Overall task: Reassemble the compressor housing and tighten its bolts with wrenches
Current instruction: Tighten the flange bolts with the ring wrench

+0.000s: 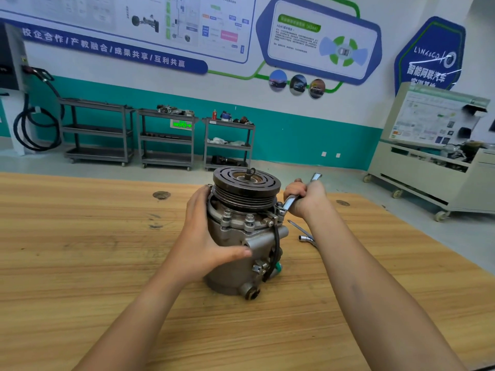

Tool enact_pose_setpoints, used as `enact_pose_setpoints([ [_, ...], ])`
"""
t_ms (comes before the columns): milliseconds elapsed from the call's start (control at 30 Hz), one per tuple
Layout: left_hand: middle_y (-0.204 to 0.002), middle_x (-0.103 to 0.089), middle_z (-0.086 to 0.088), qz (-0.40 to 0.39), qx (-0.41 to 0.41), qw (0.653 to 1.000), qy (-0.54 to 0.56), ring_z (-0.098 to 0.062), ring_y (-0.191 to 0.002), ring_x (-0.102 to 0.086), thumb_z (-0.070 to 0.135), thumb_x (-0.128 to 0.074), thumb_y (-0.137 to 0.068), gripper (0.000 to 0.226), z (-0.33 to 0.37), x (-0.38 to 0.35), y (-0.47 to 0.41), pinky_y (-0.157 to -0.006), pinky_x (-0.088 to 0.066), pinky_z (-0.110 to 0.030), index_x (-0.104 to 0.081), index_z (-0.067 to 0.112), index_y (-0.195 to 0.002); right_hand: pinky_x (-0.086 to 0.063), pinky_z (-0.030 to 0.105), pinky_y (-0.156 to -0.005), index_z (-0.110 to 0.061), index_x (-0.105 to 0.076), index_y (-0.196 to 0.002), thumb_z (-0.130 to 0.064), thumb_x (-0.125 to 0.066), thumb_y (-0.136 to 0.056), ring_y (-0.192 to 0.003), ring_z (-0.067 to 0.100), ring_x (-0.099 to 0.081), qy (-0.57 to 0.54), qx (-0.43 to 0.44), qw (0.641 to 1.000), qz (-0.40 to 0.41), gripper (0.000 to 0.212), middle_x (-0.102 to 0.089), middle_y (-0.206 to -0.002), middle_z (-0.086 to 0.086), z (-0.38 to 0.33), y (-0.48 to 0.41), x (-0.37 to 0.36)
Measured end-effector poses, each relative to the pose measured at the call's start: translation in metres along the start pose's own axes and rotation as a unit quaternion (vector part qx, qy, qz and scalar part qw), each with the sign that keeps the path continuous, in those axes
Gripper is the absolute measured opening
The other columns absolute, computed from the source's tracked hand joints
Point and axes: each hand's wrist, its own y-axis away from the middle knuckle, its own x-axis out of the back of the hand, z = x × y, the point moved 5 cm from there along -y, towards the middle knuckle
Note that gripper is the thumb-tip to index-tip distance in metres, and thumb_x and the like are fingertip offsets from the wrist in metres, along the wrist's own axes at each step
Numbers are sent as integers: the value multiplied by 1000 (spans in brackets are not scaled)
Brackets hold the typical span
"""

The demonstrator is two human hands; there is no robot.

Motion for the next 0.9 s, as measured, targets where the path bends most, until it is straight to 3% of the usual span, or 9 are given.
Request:
enact_pose_setpoints([
  [67, -136, -17, 23, 4, 4, 1000, 0, 12, -119, -21, 62, -74, -34, 132, 0, 1, 0, -99, -20, -8, -12, 27, -145, -17, 11, -25, -12, -37, -62, -26, -28, -99, -20, 8, -21, 2, 1, 1000, 2, 40, -24, -32, -3, 0, 1, 0],
  [133, -133, -14, 25, 6, 15, 1000, -7, 10, -120, -18, 63, -73, -32, 138, 0, 1, -1, -102, -19, -15, -7, 28, -147, -17, 11, -26, -13, -37, -62, -26, -28, -99, -20, 8, -21, 3, 7, 1000, 10, 40, -24, -32, -3, -1, 2, 0],
  [300, -146, -12, 16, 4, 40, 999, -36, -5, -133, -16, 64, -73, -29, 145, 2, 3, -2, -107, -18, -26, -1, 25, -148, -17, 11, -27, -13, -36, -61, -25, -29, -98, -21, 8, -20, -8, 31, 999, 24, 40, -24, -32, -4, -1, 7, -1],
  [433, -128, -13, 22, 8, 39, 999, -27, 7, -119, -14, 63, -73, -28, 143, 4, 4, -2, -102, -18, -19, -5, 24, -147, -17, 10, -29, -14, -36, -64, -25, -28, -99, -21, 9, -19, -53, 66, 996, 30, 38, -24, -32, -5, 0, 9, -2],
  [600, -140, -23, 10, 11, 38, 998, -42, -7, -131, -22, 55, -82, -32, 134, 4, 5, -1, -104, -22, -24, -15, 22, -144, -17, 10, -31, -14, -34, -64, -26, -30, -99, -22, 9, -19, -94, 115, 988, 44, 37, -23, -32, -5, -1, 17, 2],
  [900, -132, -25, 12, 35, 41, 998, -44, -6, -127, -23, 68, -69, -22, 136, 9, 4, 4, -103, -21, -24, -20, 24, -140, -16, 13, -34, -15, -35, -63, -50, -31, -98, -29, 10, -18, -166, 263, 946, 87, 50, -23, -36, -7, -9, 41, 18],
])
